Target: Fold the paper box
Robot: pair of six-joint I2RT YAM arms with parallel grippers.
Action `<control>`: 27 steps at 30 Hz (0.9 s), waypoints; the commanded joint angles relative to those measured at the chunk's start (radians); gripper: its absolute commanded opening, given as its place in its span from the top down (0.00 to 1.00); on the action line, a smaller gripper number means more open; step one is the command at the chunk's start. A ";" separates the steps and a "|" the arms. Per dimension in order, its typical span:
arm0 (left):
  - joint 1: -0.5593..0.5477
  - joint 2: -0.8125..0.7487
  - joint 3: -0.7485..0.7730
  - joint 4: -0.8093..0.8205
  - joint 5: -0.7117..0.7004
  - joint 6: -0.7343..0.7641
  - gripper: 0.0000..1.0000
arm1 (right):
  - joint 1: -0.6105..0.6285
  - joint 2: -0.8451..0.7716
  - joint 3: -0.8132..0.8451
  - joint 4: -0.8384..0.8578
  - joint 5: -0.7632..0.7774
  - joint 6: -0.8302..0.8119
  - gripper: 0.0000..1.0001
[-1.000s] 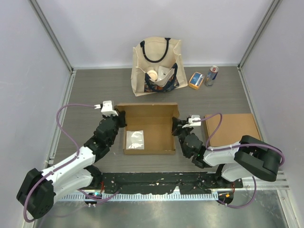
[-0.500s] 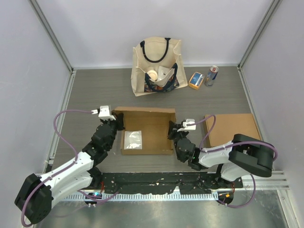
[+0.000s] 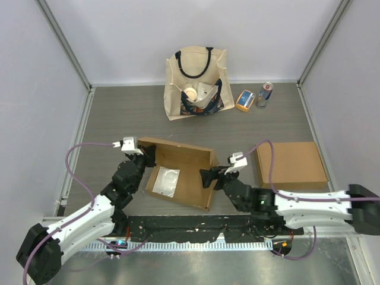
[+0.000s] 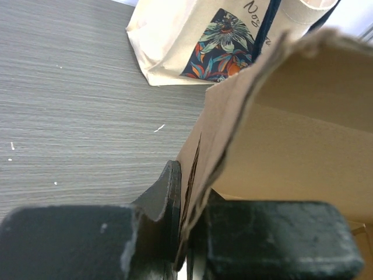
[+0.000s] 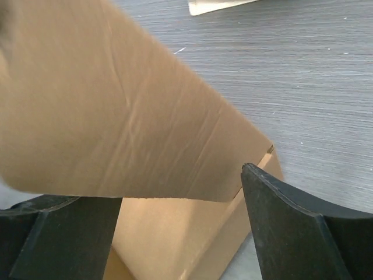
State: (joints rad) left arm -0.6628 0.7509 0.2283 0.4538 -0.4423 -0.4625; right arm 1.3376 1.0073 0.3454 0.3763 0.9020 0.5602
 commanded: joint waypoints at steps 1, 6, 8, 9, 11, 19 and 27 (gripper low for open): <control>-0.012 -0.005 -0.018 -0.076 0.037 -0.024 1.00 | -0.017 -0.246 0.153 -0.724 -0.196 0.222 0.11; -0.015 0.013 -0.006 -0.086 0.037 -0.016 1.00 | -0.025 -0.407 0.280 -0.895 -0.354 0.153 0.11; -0.017 0.025 -0.009 -0.073 0.028 -0.010 1.00 | -0.023 -0.426 0.355 -0.918 -0.348 0.115 0.11; -0.017 0.037 -0.006 -0.073 0.025 -0.008 1.00 | -0.025 -0.421 0.380 -0.925 -0.336 0.097 0.10; -0.017 0.048 -0.004 -0.073 0.024 -0.004 1.00 | -0.025 -0.371 0.458 -0.922 -0.339 0.015 0.09; -0.018 0.053 0.003 -0.086 -0.009 -0.008 1.00 | -0.025 -0.073 0.567 -0.912 -0.200 -0.065 0.27; -0.018 0.039 0.009 -0.113 -0.038 -0.034 1.00 | -0.022 0.037 0.528 -0.722 0.087 -0.092 0.54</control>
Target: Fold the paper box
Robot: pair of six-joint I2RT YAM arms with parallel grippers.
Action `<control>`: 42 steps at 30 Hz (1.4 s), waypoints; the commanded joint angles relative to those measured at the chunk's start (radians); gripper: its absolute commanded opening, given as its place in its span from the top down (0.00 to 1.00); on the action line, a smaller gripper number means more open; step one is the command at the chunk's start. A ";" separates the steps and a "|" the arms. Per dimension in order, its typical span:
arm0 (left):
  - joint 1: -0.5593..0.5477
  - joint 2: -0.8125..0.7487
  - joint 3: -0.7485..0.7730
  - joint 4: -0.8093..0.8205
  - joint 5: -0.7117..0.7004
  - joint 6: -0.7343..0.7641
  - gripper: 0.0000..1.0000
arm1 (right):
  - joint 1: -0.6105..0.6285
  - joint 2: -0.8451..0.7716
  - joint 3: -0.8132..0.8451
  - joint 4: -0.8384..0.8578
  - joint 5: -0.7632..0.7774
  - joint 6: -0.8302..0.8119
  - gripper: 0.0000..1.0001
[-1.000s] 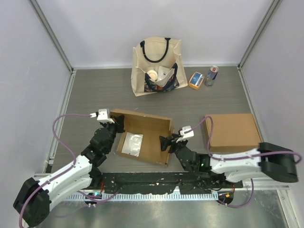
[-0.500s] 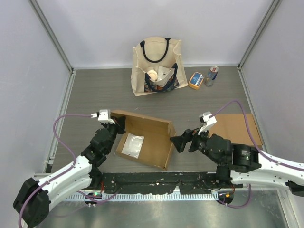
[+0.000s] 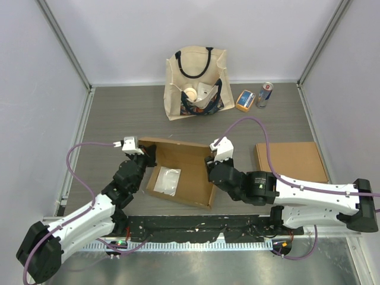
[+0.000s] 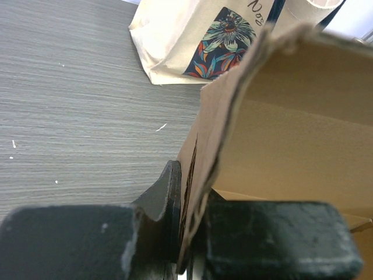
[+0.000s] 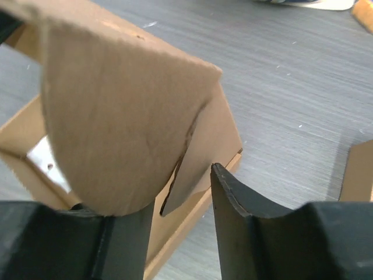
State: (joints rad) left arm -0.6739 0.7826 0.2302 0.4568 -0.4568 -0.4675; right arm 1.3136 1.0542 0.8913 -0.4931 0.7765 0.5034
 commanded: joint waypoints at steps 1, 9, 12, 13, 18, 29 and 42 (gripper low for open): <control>-0.007 0.006 0.009 -0.118 -0.026 -0.043 0.99 | 0.001 -0.013 -0.061 0.189 0.275 -0.060 0.63; -0.007 0.010 0.023 -0.063 -0.066 -0.089 0.95 | -0.048 -0.036 -0.391 0.982 0.405 -0.408 0.99; -0.007 0.059 0.027 0.028 -0.071 -0.056 0.96 | -0.085 0.000 -0.391 1.099 0.385 -0.433 0.99; -0.007 0.073 0.037 0.048 -0.075 -0.048 0.96 | -0.096 0.012 -0.381 1.102 0.380 -0.419 0.99; -0.007 0.170 0.129 0.051 -0.056 -0.002 0.98 | -0.142 0.081 -0.382 1.192 0.314 -0.471 0.99; -0.007 0.190 0.051 0.137 -0.016 -0.029 0.72 | -0.171 -0.033 -0.698 1.527 0.193 -0.526 0.99; -0.006 -0.388 0.026 -0.493 0.102 -0.233 0.15 | -0.191 0.033 -0.739 1.605 0.153 -0.559 0.99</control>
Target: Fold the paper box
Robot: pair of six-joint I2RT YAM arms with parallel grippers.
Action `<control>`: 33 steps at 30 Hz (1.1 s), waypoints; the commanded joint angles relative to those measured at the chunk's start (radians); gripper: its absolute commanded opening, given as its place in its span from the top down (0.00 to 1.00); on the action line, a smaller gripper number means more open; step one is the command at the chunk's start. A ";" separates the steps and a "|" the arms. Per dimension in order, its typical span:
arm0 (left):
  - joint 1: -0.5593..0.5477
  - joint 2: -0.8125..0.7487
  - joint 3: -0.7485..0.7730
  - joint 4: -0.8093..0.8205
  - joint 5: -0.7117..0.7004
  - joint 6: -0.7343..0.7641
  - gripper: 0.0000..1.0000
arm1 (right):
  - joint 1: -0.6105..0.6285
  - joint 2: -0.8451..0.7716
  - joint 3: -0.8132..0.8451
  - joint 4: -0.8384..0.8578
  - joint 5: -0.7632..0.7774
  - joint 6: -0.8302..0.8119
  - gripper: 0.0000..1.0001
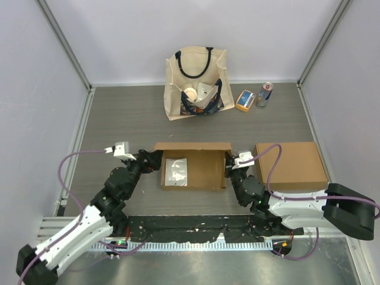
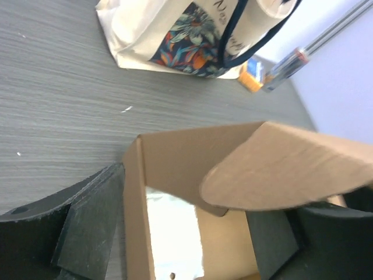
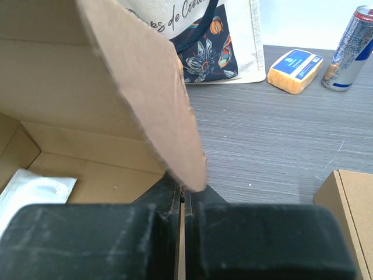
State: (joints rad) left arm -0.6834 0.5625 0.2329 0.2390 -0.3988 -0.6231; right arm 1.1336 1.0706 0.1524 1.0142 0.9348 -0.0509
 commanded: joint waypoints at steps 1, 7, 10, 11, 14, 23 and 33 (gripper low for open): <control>0.004 -0.196 0.042 -0.321 0.069 -0.085 0.14 | -0.012 0.018 0.001 0.092 -0.010 -0.003 0.99; 0.004 -0.392 0.149 -0.547 0.176 -0.054 0.15 | -0.018 0.057 0.018 0.093 0.004 -0.017 0.99; 0.004 -0.426 0.213 -0.524 0.314 -0.003 0.17 | -0.024 0.066 0.016 0.089 0.001 -0.006 0.99; 0.004 -0.423 0.233 -0.520 0.362 0.002 0.18 | -0.023 0.069 0.016 0.089 0.002 -0.003 0.99; 0.004 -0.388 0.344 -0.529 0.371 0.036 0.18 | -0.023 0.060 0.009 0.081 0.007 0.008 0.99; 0.004 0.190 0.683 -0.308 0.673 0.016 0.27 | -0.023 0.003 0.010 -0.008 0.007 0.049 0.89; -0.002 0.634 0.694 -0.087 0.948 -0.135 0.39 | -0.011 -0.182 0.125 -0.643 -0.074 0.416 0.63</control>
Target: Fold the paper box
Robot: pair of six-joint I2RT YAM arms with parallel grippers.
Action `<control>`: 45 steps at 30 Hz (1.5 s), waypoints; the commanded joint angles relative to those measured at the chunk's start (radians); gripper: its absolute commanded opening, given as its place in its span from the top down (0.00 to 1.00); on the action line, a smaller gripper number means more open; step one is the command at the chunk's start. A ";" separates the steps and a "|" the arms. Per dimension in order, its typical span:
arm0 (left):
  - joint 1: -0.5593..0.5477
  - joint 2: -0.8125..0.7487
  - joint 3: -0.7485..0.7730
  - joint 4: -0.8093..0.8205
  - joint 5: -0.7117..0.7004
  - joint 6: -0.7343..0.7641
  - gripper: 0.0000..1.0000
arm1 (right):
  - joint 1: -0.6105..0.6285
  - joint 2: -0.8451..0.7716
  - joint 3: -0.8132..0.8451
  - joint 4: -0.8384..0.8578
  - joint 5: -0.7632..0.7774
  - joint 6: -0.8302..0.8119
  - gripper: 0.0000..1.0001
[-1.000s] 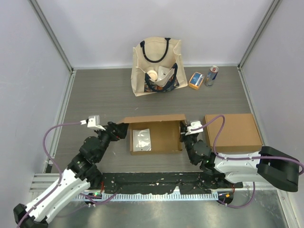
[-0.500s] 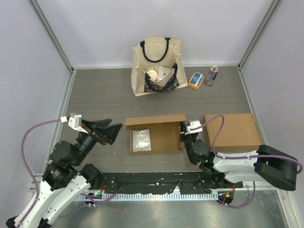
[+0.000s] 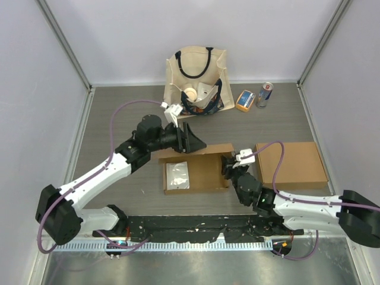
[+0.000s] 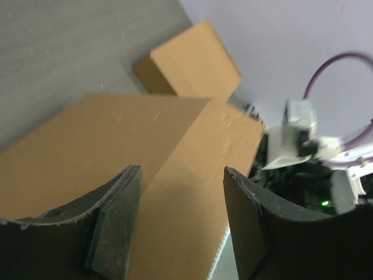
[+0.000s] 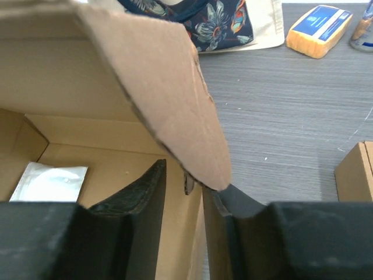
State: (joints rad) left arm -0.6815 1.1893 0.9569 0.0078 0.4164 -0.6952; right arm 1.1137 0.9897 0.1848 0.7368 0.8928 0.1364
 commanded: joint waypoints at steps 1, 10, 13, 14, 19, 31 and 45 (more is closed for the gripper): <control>-0.006 0.027 -0.038 0.143 0.140 -0.063 0.39 | 0.011 -0.127 0.122 -0.476 -0.047 0.288 0.54; -0.013 0.032 -0.159 0.185 0.111 -0.049 0.39 | 0.011 -0.497 0.487 -1.303 -0.738 0.496 0.20; -0.024 0.053 -0.184 0.201 0.101 -0.056 0.39 | 0.011 -0.531 0.605 -1.438 -0.851 0.518 0.20; -0.030 0.058 -0.199 0.210 0.102 -0.059 0.39 | 0.011 -0.533 0.642 -1.458 -0.838 0.525 0.20; -0.085 0.058 -0.257 0.241 0.044 -0.072 0.42 | 0.011 -0.465 0.887 -1.499 -0.620 0.557 0.22; -0.116 -0.065 -0.524 0.273 -0.234 -0.082 0.38 | -0.092 -0.203 0.405 -0.856 -0.880 0.663 0.55; -0.109 -0.311 -0.279 -0.351 -0.409 -0.202 0.30 | -0.124 -0.280 0.303 -0.866 -0.936 0.635 0.60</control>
State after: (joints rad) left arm -0.7967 1.0035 0.6041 -0.0677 0.1360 -0.8215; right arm 0.9981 0.7071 0.3954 -0.1070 -0.0322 0.8146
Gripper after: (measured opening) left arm 0.711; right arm 0.375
